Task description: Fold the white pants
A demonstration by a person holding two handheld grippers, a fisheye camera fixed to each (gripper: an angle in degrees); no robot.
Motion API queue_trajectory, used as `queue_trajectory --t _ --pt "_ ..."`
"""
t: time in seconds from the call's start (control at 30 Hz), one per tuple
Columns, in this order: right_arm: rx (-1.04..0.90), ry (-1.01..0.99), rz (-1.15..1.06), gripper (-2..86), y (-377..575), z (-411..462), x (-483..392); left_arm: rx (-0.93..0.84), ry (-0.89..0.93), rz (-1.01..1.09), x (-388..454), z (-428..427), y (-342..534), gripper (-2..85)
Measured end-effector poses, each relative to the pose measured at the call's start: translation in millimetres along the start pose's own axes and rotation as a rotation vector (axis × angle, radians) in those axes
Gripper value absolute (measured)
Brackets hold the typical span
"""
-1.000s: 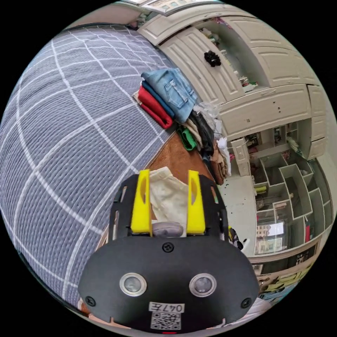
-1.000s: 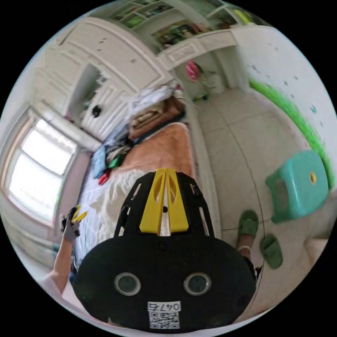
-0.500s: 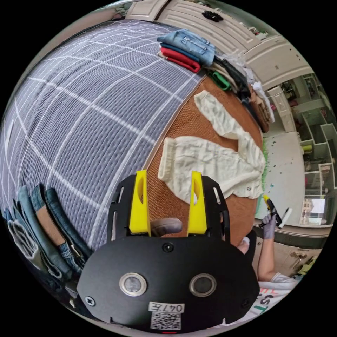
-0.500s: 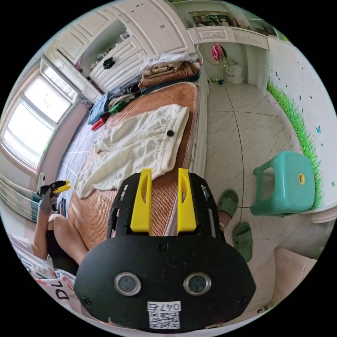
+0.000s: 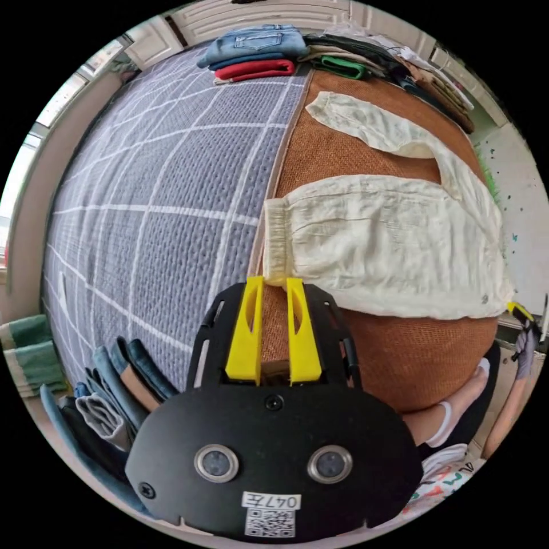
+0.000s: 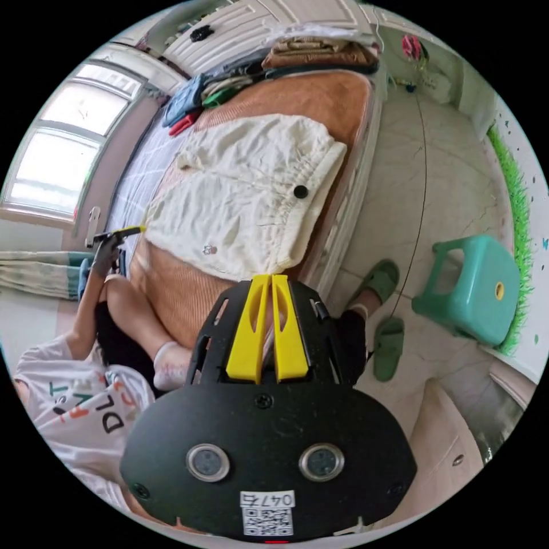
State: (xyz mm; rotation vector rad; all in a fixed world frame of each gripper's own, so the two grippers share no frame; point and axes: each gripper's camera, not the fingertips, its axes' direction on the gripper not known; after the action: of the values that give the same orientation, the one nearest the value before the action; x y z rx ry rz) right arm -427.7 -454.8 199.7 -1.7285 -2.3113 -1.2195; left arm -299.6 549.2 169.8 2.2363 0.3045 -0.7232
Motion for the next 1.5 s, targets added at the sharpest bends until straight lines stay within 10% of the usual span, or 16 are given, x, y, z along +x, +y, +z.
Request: queue_trajectory --t 0.4,1.5 --pt "0.047 0.095 0.077 3.3 37.1 -11.7 -27.8 0.133 0.270 -0.041 -8.7 -32.5 -2.3 11.5" --pt "-0.031 0.003 -0.263 -0.1 42.7 44.4 -158.4 0.196 0.044 -0.168 -63.2 -82.0 23.7 6.1"
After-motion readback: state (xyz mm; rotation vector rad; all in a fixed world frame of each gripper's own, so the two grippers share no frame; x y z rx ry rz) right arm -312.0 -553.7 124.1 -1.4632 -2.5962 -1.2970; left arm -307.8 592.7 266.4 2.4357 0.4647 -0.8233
